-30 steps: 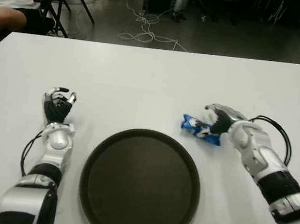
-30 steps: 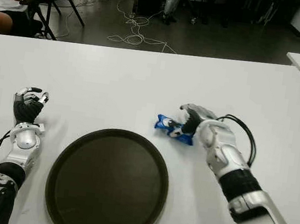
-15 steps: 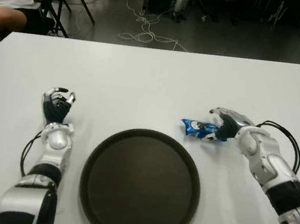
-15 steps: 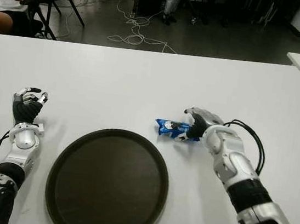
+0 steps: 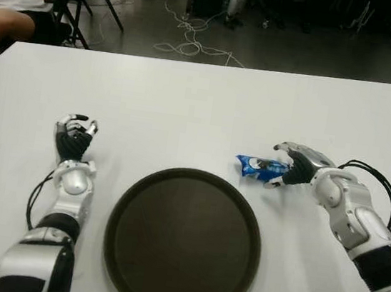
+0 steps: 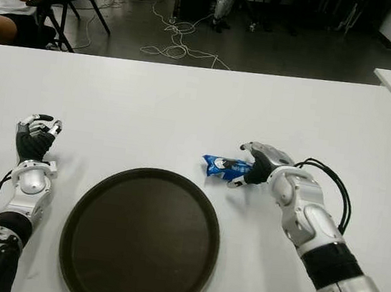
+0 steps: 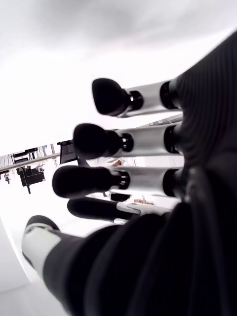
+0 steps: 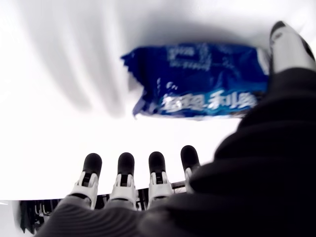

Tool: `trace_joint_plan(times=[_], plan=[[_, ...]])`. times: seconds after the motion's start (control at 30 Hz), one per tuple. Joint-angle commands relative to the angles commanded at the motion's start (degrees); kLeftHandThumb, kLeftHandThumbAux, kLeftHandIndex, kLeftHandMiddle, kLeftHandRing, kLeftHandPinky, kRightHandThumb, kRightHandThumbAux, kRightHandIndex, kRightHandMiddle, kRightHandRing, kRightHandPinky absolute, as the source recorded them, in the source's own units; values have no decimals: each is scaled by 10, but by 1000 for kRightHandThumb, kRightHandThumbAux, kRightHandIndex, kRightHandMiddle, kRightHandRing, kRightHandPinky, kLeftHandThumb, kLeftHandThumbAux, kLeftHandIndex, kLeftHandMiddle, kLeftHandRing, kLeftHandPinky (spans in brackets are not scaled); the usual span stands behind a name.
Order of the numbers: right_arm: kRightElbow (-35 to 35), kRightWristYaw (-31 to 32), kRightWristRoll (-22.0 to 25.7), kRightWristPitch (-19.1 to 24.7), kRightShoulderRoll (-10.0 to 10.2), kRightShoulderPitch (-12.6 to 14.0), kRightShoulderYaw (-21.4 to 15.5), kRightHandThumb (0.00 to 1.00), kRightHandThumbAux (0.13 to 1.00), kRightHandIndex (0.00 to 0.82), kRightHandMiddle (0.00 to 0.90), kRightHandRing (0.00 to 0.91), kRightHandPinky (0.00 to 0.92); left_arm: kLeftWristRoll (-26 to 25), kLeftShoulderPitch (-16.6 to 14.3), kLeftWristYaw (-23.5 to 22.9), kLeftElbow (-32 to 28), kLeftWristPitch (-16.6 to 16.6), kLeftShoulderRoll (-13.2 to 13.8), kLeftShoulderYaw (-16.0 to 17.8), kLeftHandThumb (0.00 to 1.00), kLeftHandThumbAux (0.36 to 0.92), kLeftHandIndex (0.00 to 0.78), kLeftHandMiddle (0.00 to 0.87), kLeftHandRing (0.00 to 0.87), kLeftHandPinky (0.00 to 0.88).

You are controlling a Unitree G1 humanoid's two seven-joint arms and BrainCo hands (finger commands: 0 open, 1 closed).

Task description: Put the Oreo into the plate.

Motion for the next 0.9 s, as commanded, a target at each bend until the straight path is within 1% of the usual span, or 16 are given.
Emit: trace_joint_plan(times=[0.27,0.5,0.9], plan=[[4,3,4,-17,-2,-1,1,0,584,0,0,0,0,-1,2,-9,-2,-5,0,1,703,718,435,745,761,779],[0,10,3,-26,-3,-3,0,0,590,0,0,0,0,2,2,-3,-2,-4,0,0,702,719,435,742,758,770],[8,21,0,-31,0,-12,4,0,580,0,0,0,0,4,-1,1,0,6,2,-1,701,719,434,739,756,772]])
